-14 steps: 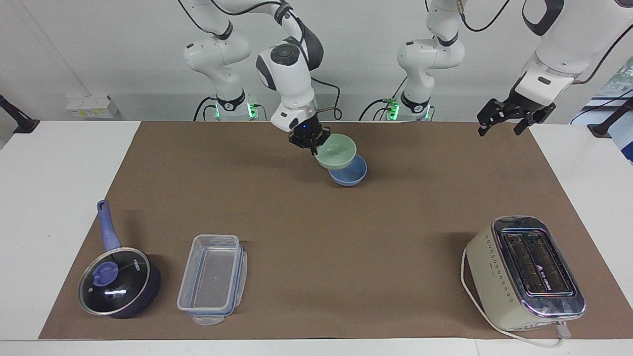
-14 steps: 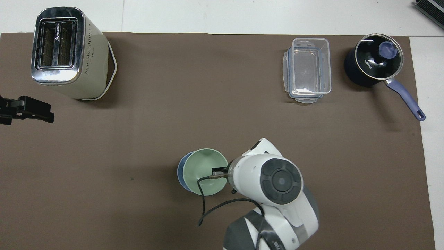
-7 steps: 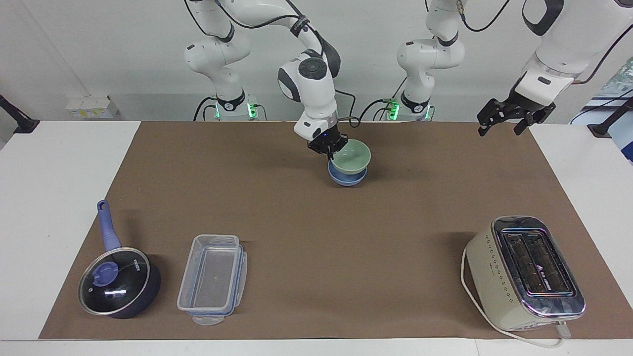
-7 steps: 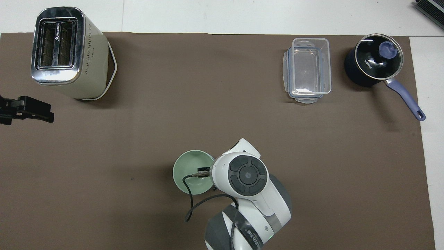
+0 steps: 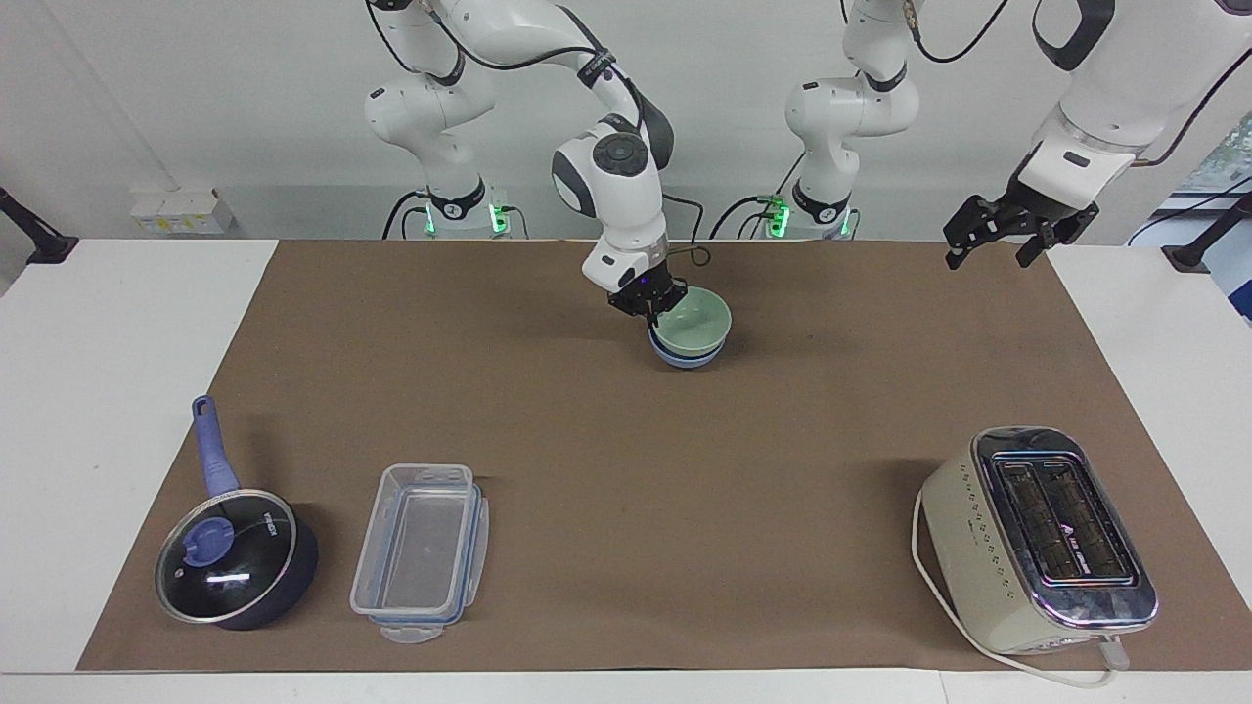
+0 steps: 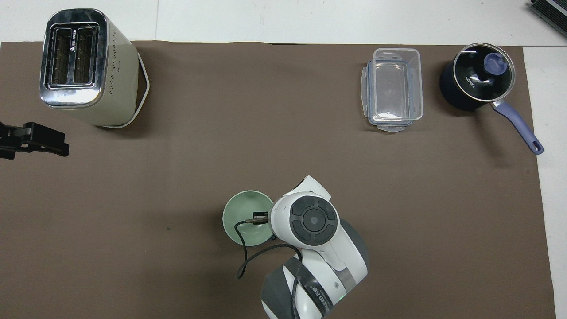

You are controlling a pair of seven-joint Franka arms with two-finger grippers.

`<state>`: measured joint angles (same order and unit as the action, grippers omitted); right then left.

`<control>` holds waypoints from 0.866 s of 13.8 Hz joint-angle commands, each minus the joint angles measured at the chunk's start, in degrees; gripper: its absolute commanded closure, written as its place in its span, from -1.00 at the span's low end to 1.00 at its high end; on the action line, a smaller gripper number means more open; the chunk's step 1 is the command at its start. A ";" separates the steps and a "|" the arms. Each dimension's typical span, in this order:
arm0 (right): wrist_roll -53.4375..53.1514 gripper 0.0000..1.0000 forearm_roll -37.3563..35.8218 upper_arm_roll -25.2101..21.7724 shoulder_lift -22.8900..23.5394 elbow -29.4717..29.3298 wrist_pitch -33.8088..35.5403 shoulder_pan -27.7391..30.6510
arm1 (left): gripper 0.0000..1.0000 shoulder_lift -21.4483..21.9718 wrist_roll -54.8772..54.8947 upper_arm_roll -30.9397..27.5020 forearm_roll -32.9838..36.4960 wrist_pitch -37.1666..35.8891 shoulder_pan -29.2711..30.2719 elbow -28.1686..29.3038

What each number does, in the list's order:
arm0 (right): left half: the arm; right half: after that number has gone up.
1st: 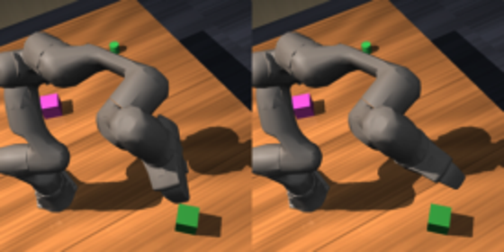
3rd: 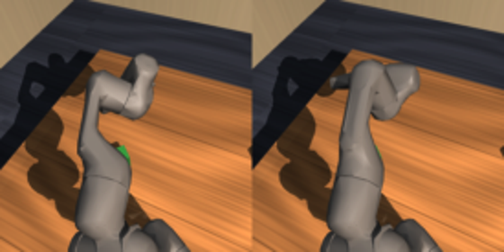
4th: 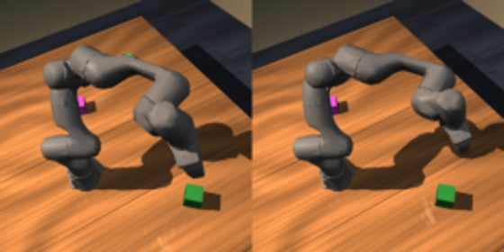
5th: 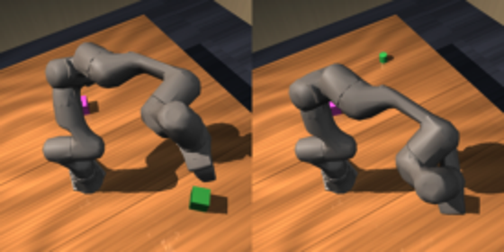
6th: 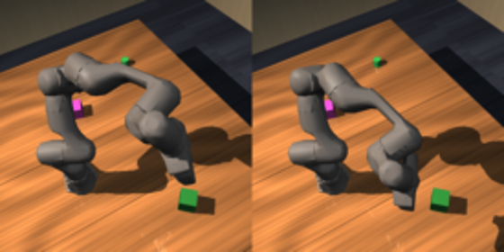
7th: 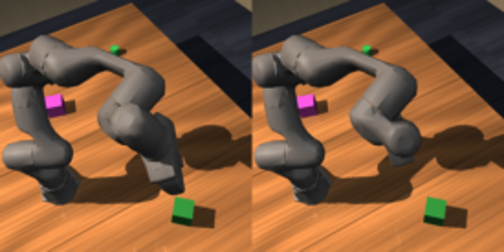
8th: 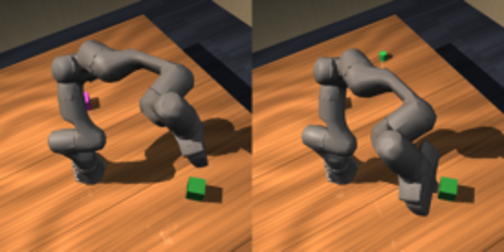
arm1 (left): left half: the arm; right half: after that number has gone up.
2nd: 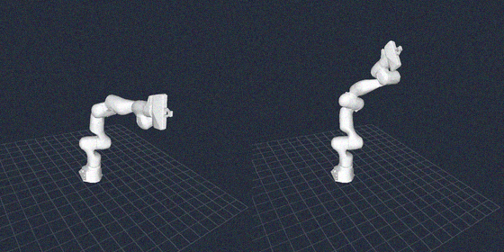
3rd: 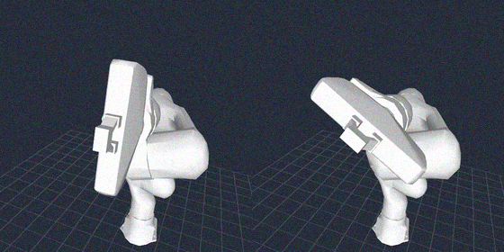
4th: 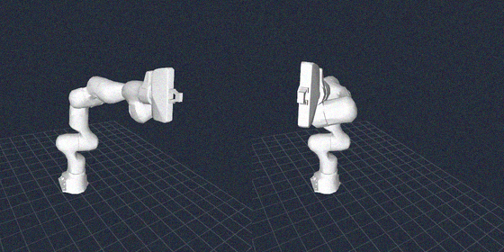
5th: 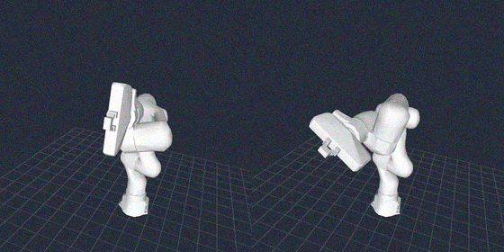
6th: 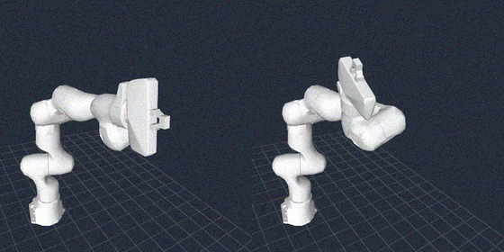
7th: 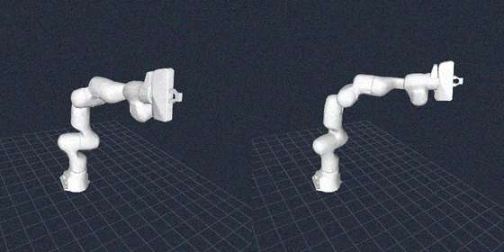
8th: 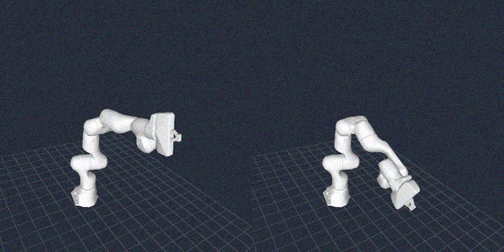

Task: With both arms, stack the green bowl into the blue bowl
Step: 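Lower the green bowl into the blue bowl and open the right gripper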

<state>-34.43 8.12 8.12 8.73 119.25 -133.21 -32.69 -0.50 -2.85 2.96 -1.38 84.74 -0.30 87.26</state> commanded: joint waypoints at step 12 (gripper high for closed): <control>-1.95 0.70 -0.65 0.06 0.24 0.11 -1.79 0.34 | -1.00 -0.30 -0.05 0.38 0.77 -1.06 0.48 -0.95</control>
<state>-34.47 8.08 8.10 8.83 119.84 -133.89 -32.67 -0.50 -2.85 2.96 -1.38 84.74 -0.30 87.26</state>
